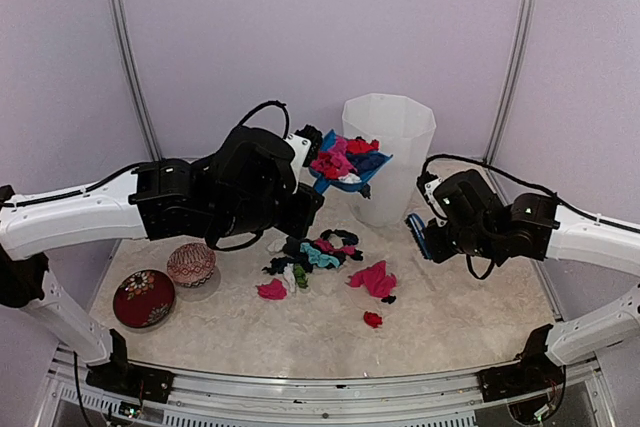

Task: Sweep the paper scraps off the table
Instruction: Dump the paper scraps in the dustpan into the trash bin.

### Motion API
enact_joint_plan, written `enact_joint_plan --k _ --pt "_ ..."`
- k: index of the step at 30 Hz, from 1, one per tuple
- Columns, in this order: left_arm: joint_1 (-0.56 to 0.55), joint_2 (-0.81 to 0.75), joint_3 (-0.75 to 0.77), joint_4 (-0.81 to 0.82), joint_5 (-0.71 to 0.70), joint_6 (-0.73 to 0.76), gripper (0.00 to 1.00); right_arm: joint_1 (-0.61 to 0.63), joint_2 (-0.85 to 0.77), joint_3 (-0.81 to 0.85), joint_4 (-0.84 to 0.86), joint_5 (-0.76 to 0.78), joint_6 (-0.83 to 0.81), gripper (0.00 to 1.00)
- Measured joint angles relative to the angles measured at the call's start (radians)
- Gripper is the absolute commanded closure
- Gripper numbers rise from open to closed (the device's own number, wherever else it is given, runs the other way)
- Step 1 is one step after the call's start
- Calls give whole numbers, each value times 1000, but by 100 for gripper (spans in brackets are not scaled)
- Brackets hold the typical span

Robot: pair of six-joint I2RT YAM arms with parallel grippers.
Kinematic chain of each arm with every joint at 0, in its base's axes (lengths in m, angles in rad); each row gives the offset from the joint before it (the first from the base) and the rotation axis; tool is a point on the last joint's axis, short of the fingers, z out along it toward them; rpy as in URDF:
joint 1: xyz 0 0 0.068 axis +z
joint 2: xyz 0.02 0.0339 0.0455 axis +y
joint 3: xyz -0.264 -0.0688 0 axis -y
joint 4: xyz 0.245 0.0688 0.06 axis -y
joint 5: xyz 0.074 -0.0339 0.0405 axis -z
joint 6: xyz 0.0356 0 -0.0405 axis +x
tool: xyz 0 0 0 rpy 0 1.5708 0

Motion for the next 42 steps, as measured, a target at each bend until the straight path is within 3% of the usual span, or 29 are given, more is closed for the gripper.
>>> enact_joint_plan --k 22,30,42 --pt "173 468 956 -288 172 221 100 -16 -92 -130 99 -53 12 100" --pt "277 555 956 -282 371 220 100 -16 -122 -158 106 -71 27 100" --pt "333 621 920 -213 719 149 100 -18 -126 -174 115 -90 32 100"
